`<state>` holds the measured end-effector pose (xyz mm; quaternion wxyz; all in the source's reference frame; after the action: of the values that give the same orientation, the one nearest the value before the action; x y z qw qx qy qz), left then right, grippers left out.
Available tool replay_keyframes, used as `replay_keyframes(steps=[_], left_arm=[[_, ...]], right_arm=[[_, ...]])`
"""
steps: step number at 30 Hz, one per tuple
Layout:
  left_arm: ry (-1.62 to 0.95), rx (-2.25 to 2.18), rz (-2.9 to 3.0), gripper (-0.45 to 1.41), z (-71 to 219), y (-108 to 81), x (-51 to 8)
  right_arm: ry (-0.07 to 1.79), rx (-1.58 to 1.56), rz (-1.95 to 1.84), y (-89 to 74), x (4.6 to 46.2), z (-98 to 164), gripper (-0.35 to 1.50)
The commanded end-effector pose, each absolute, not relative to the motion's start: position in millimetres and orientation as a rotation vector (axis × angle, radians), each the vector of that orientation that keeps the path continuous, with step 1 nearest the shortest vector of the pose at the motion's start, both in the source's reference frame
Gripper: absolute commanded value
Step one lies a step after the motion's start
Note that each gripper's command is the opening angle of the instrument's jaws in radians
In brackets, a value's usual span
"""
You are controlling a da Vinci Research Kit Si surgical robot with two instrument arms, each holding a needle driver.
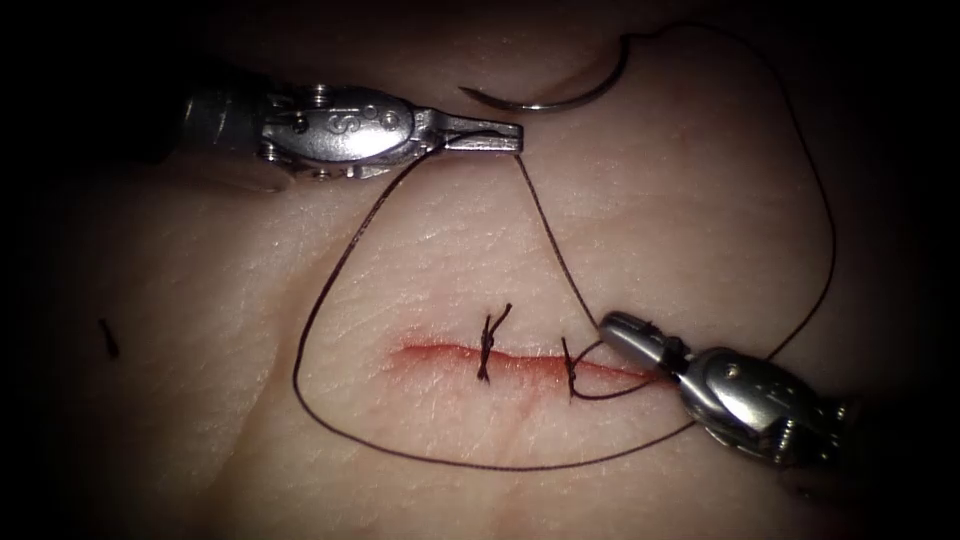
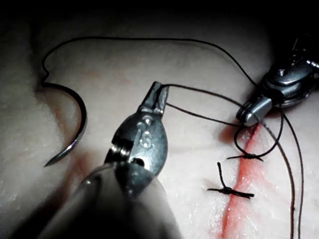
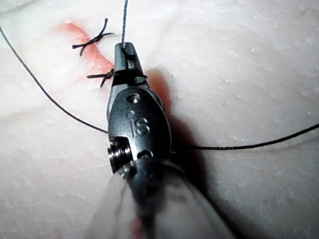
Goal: Wound Closure
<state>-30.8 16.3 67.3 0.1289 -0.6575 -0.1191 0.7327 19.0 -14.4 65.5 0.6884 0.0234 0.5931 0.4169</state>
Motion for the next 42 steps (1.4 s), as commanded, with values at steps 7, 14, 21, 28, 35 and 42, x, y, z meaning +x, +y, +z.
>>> replay_keyframes(steps=[7, 14, 21, 28, 35, 42], left_arm=[[-0.266, -1.864, 2.043, -0.45, 70, 21.8, -29.0], [-0.16, -1.758, 2.018, -0.45, 72, 24.2, -26.0], [-0.029, -1.606, 2.018, -0.45, 74, 26.0, -22.7], [0.115, -1.548, 2.012, -0.45, 75, 27.9, -20.9], [0.239, -1.434, 2.047, -0.45, 77, 29.7, -19.4], [0.27, -1.383, 2.069, -0.45, 78, 30.3, -18.8]], right_arm=[[1.344, 0.078, 0.871, -16.5, 20.2, 66, -0.35], [1.348, 0.099, 0.814, -18.1, 21.5, 65, -0.35], [1.358, 0.106, 0.777, -20.6, 22.4, 64, -0.35], [1.361, 0.109, 0.769, -21.4, 22.4, 64, -0.35], [1.365, 0.112, 0.758, -22.4, 22.2, 64, -0.35], [1.368, 0.111, 0.75, -23.5, 21.8, 64, -0.35]])
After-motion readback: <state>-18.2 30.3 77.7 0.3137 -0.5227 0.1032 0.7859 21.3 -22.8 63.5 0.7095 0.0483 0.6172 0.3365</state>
